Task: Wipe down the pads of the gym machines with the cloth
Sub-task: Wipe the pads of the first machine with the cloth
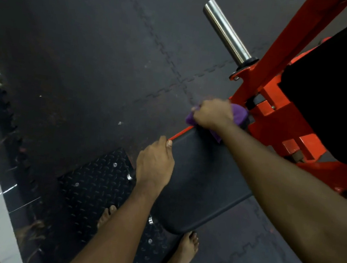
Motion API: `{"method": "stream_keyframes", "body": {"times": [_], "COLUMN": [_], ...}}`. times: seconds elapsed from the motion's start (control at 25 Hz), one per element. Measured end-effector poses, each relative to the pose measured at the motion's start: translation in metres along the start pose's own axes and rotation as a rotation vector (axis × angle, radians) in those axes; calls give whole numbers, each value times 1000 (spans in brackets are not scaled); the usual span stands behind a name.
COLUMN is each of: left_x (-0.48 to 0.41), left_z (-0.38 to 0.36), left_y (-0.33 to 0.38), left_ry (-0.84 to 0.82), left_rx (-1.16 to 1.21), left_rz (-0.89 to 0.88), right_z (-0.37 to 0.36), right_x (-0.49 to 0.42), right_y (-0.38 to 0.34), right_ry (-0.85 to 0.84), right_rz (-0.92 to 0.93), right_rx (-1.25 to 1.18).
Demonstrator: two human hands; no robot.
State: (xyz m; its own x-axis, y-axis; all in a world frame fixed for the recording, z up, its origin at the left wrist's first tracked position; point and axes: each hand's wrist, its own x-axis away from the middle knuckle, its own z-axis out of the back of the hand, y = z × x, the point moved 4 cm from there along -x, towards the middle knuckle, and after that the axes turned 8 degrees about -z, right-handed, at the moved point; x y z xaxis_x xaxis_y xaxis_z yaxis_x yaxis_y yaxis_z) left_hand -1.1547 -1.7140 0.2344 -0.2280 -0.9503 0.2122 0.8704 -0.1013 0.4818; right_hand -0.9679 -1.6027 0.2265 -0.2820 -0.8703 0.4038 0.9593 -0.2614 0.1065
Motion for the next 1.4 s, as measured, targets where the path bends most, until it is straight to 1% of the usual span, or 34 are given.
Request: {"method": "stream_keyframes", "body": {"times": [0.08,0.12,0.16,0.2,0.28,0.32,0.36,0.44,0.52,0.6,0.68,0.8,0.88,0.96,1.08,1.2,1.28,1.32,1.4], "left_x": [8,13,17,20,24,25,26,27,30,34,35,37,39,42,52,63,68,70,71], "left_z": [2,5,5,5,7,7,9,11,14,19,22,23,24,27,39,57,67,70,75], "left_y": [-9,-15,-20,-23,-31,-34,-37,-42,-44,-47,-50,-53,-54,-60,-76,-101,-112,-118,-129], "left_ry": [-4,-8,-17,-24,-40,-45,-47,-47,-33,-26,-35,-37,-37,-34,-14,18,18,2,-23], "left_rx": [41,66,93,120,169,186,194,194,196,202,188,217,249,262,211,154,110,96,97], "left_rz": [35,55,56,48,18,5,-3,-2,3,19,23,-2,-8,8,46,83,82,74,47], "right_z": [-12,-15,-13,-8,0,3,3,-3,-11,-17,-12,2,3,-4,-16,-30,-36,-35,-30], "right_x": [33,42,43,33,6,-1,0,15,42,60,49,18,16,32,74,134,143,135,119], "right_y": [-37,-41,-34,-23,4,13,12,-20,-59,-70,-48,5,5,-25,-70,-105,-107,-103,-94], "right_ry": [30,26,9,-19,-71,-75,-63,-34,-43,-10,-21,-33,-23,-4,61,134,125,93,16], "right_rz": [209,272,273,211,24,-50,-83,-2,119,233,219,15,-58,-17,88,293,415,408,245], "right_rx": [66,70,67,74,57,63,97,168,153,135,82,70,83,82,4,-69,-57,-50,-49]}}
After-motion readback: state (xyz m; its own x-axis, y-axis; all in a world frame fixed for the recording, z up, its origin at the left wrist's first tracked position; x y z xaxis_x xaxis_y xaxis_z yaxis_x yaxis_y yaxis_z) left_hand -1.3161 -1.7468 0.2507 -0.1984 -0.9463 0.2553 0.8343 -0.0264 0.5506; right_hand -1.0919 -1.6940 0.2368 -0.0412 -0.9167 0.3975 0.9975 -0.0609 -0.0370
